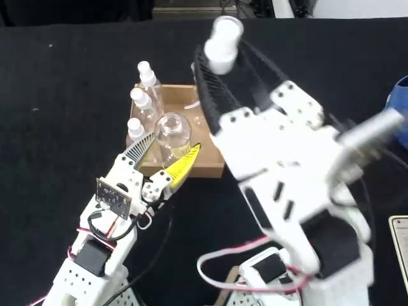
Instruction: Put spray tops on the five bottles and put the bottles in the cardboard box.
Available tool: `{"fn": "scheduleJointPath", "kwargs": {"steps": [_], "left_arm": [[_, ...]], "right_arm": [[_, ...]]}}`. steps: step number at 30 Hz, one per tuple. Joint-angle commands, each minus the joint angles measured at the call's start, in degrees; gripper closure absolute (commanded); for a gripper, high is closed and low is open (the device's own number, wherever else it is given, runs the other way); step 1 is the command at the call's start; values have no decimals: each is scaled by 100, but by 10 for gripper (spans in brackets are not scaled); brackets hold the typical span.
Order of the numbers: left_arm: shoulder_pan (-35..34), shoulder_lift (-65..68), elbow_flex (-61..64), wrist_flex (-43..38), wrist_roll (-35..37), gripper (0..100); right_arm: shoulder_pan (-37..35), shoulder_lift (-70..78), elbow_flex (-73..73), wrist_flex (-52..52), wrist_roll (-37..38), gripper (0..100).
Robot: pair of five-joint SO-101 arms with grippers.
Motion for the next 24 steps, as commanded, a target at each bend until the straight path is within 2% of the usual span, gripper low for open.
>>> {"fn": "scheduleJointPath", "kwargs": {"steps": [1, 4, 8, 12, 24], "left_arm": [[48, -79, 136, -114, 44, 970], [48, -79, 136, -114, 44, 970], [48, -79, 136, -97, 44, 970], [57, -79, 136, 440, 53, 969], [57, -79, 136, 571, 53, 970]], "right_arm": [[-105, 470, -259, -167, 44, 987], [-105, 602, -840, -220, 141, 987], [-220, 593, -1499, 554, 387, 987], [-545, 611, -1789, 1064, 404, 987], [-774, 585, -629, 1108, 404, 987]]}}
